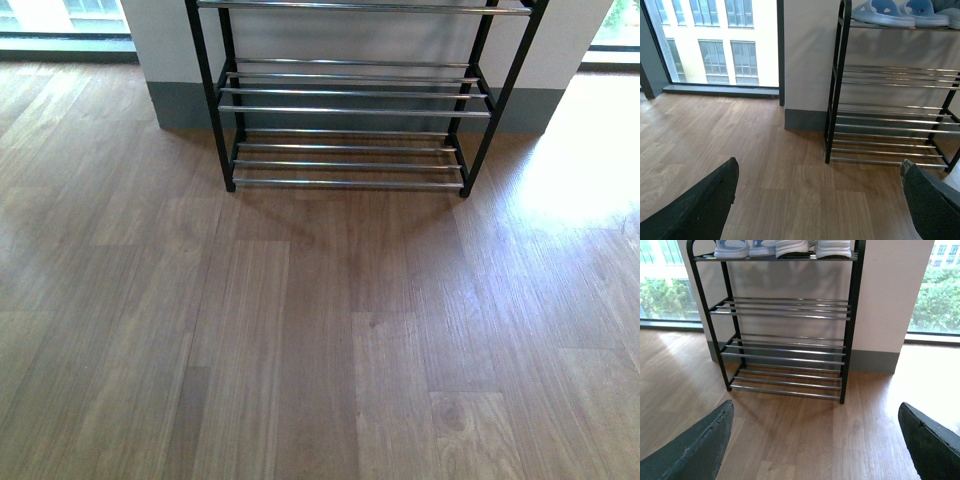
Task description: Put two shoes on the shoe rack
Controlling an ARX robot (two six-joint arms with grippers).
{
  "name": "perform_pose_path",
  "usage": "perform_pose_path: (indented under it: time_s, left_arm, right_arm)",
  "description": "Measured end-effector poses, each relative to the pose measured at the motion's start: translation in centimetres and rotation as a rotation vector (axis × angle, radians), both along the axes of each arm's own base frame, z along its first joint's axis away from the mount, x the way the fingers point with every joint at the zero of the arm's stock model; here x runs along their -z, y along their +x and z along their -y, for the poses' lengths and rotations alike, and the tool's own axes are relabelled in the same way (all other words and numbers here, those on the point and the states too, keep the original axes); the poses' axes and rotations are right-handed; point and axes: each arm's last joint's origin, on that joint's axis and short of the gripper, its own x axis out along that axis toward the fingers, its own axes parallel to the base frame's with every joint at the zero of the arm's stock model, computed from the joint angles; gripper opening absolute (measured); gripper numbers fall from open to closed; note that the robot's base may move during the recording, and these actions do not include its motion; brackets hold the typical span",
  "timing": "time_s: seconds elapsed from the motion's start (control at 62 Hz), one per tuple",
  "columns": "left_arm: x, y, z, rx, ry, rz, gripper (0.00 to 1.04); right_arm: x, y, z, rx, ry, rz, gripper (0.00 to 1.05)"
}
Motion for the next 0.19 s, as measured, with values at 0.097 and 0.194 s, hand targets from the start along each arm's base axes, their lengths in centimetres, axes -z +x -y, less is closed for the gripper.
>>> perform_pose_path:
  time_s: [0.097,0.194]
  left_arm:
    - [0.0,0.0,0.0,0.0,0.0,0.0,0.95]
    - [0.0,0.0,0.0,0.0,0.0,0.0,0.95]
  right_arm:
    - [0.0,0.0,0.0,0.0,0.0,0.0,0.95]
    - [0.0,0.0,0.0,0.0,0.0,0.0,0.95]
